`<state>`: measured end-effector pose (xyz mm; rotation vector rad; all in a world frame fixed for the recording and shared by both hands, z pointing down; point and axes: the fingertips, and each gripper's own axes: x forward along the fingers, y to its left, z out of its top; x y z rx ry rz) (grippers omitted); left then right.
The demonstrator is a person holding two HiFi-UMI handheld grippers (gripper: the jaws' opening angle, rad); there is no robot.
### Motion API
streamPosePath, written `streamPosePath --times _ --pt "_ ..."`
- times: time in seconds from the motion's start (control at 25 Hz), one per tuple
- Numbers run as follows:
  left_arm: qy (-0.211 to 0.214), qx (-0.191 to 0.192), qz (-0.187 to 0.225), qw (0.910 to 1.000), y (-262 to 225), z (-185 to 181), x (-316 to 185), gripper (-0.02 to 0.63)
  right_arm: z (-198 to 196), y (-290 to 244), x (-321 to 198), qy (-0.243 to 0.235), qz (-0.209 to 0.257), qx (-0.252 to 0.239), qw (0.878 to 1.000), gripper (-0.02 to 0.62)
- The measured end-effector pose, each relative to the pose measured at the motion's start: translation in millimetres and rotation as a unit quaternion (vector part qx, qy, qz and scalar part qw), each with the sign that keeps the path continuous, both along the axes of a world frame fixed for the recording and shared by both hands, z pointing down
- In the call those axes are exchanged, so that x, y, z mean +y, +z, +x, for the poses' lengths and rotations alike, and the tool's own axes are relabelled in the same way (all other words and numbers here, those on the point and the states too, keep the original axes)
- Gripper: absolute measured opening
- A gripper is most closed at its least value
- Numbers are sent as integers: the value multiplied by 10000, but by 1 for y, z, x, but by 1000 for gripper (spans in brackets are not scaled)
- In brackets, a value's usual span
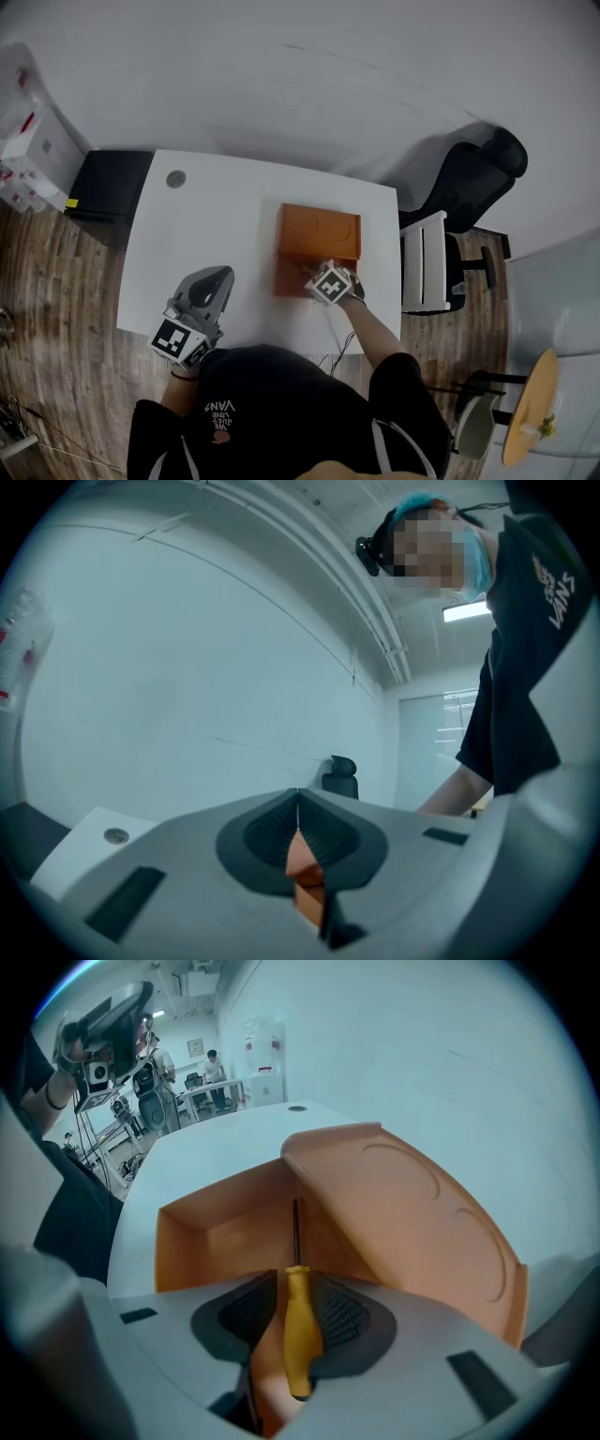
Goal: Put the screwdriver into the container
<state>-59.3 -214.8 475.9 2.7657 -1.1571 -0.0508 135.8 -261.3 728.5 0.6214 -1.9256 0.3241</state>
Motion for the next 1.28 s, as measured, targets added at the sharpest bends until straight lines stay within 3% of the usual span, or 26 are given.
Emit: streamPosePath --times 0.32,0.56,0.76,1.08,1.28 --pt "186 -28 57 9998 0 7 -4 15 -1 -4 1 13 110 -94 9999 152" --pt "346 3 91 9994 -2 13 -3 15 -2 -28 -2 231 607 -172 9977 152" --pt "444 24 80 9990 -6 18 -1 15 1 -57 -6 483 1263 -359 9902 51" --pt "645 27 115 9978 -9 27 5 15 4 -92 -1 1153 1659 -1024 9740 14" --pt "756 19 134 9970 -12 33 11 15 5 -115 10 1331 1918 -1297 9637 12"
